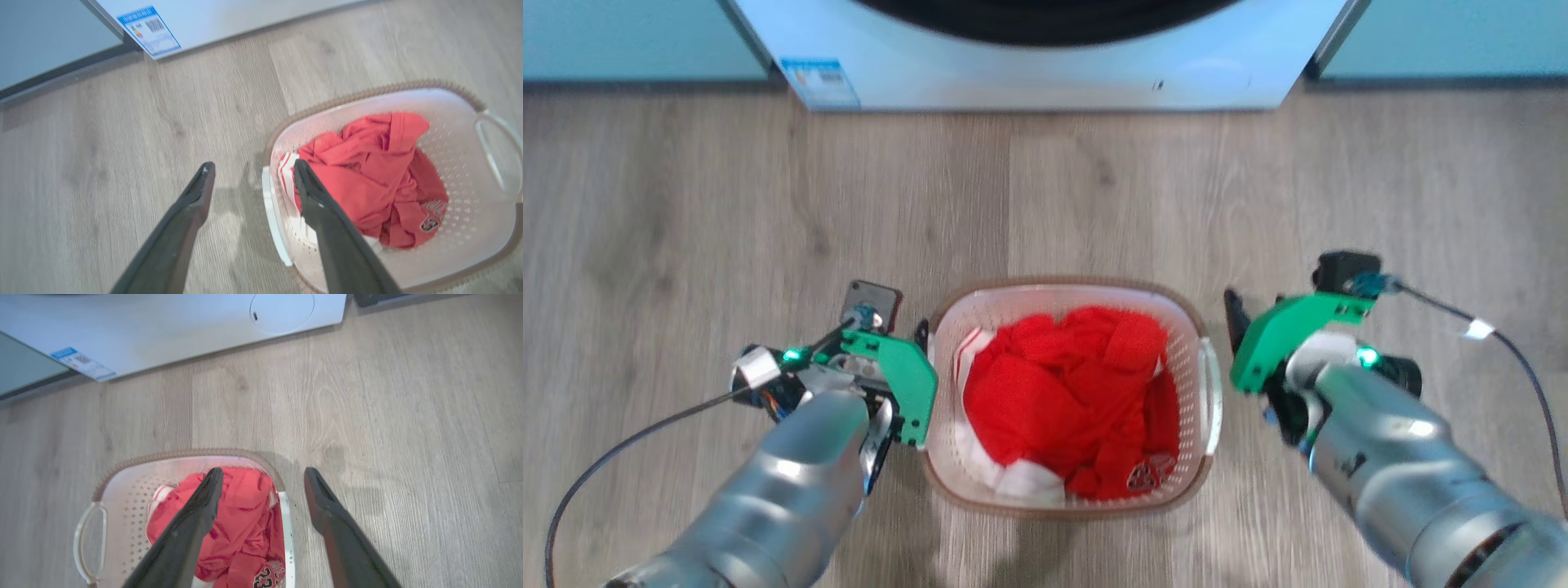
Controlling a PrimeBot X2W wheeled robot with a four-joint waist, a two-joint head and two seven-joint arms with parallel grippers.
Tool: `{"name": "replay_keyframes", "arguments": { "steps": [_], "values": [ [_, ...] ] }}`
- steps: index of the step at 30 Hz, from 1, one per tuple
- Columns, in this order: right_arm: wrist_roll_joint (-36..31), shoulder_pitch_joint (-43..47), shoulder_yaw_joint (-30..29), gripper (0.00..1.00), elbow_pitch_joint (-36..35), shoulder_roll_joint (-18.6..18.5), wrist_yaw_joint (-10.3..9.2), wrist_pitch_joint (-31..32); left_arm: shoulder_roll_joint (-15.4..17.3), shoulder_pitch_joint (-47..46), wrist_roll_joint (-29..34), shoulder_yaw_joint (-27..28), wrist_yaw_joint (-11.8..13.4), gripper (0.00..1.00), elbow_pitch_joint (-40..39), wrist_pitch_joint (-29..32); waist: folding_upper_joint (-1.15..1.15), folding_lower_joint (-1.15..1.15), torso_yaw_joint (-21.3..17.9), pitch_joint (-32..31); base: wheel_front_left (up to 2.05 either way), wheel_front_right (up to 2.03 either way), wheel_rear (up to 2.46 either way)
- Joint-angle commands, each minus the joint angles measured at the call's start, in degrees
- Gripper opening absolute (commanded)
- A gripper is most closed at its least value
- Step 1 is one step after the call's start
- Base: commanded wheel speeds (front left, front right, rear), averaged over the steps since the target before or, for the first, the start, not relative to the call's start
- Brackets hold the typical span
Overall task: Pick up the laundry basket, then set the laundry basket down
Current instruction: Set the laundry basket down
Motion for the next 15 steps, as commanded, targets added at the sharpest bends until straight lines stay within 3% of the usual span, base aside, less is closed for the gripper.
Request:
{"name": "replay_keyframes", "arguments": {
  "steps": [1, 5, 8, 12, 15],
  "values": [
    [-1.0, -2.0, -2.2, 1.00, -2.2, 0.1, 0.40, -0.7, 1.8, -1.8, -0.1, 2.1, 1.0, 1.00, -1.4, -1.2, 0.00, 0.01, -1.1, -4.8, 0.00, 0.00, 0.00],
    [-9.6, -1.9, -15.7, 1.00, -12.2, -4.6, 0.40, -0.8, 6.3, -2.5, 5.1, 11.4, 6.7, 1.00, -16.9, -1.4, 0.00, 0.01, -0.8, -8.1, 0.00, 0.00, 0.00],
    [-20.4, 4.6, -27.7, 1.00, -23.5, -5.3, 0.40, -0.8, 10.0, 3.6, 13.3, 20.6, 10.9, 1.00, -32.2, -1.4, 0.00, 0.01, -0.7, -10.7, 0.00, 0.00, 0.00],
    [-34.9, 16.8, -40.9, 1.00, -39.5, -1.7, 0.40, -0.8, 11.7, 14.5, 23.2, 31.2, 13.2, 1.00, -49.4, -1.4, 0.00, 0.01, -0.7, -13.5, 0.00, 0.00, 0.00],
    [-41.5, 24.6, -45.6, 1.00, -49.6, 0.3, 0.40, -0.8, 10.7, 21.7, 27.9, 37.7, 12.8, 1.00, -58.2, -1.4, 0.00, 0.01, -0.7, -15.2, 0.00, 0.00, 0.00]
  ]
}}
